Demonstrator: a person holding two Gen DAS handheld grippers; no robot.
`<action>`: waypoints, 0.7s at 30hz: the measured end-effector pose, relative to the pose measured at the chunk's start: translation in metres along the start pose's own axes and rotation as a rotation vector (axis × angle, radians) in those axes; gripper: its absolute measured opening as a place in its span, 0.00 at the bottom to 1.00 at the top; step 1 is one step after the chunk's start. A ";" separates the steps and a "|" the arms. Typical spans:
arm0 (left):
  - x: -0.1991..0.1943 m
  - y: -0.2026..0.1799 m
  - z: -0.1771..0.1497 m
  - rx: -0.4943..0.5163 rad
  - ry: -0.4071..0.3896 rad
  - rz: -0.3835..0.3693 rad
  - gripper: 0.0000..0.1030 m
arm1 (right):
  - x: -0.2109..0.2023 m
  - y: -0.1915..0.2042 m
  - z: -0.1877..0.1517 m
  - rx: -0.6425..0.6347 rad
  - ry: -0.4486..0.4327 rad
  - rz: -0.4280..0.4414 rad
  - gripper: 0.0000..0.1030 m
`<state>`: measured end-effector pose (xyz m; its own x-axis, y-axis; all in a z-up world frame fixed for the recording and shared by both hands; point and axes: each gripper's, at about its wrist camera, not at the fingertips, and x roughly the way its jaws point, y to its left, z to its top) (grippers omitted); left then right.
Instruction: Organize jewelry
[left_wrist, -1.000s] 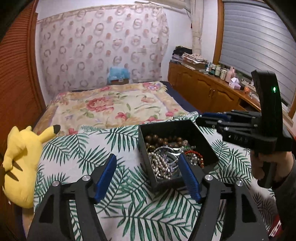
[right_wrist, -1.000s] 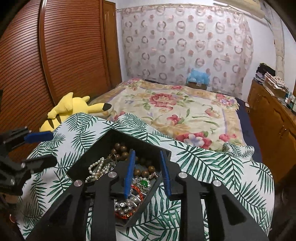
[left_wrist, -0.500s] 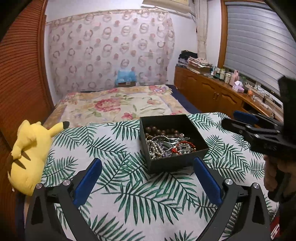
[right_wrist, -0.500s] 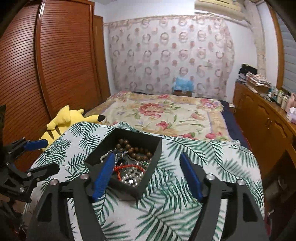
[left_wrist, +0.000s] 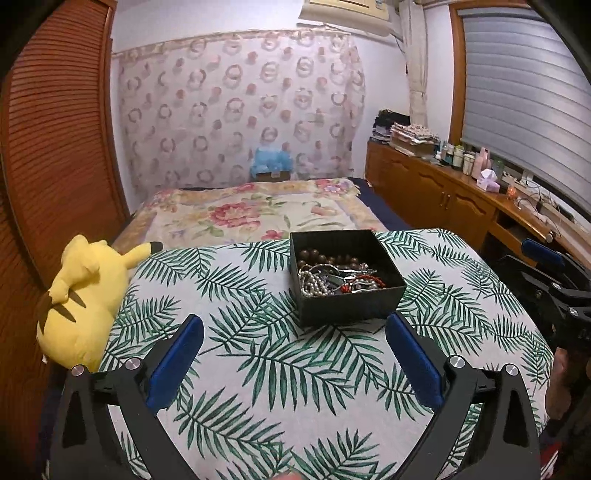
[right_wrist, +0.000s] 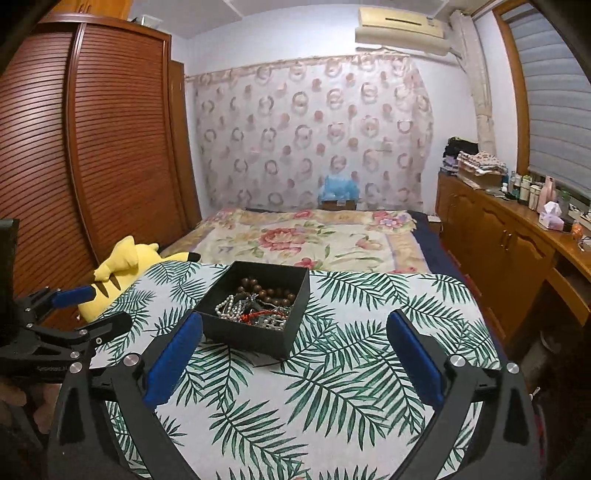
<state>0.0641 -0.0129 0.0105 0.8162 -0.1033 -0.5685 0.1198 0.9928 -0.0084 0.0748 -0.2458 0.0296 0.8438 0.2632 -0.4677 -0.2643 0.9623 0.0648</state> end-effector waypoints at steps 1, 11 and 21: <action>0.000 0.000 0.000 0.002 -0.001 0.003 0.92 | 0.000 0.001 -0.001 -0.002 0.000 -0.002 0.98; -0.006 -0.002 -0.005 -0.001 -0.009 0.008 0.92 | 0.001 0.003 -0.008 -0.009 0.001 -0.016 0.98; -0.007 -0.002 -0.005 -0.006 -0.009 0.007 0.92 | 0.001 0.003 -0.009 -0.006 0.001 -0.015 0.98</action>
<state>0.0554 -0.0142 0.0106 0.8220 -0.0967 -0.5612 0.1107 0.9938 -0.0091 0.0711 -0.2429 0.0215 0.8475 0.2484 -0.4691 -0.2543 0.9657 0.0519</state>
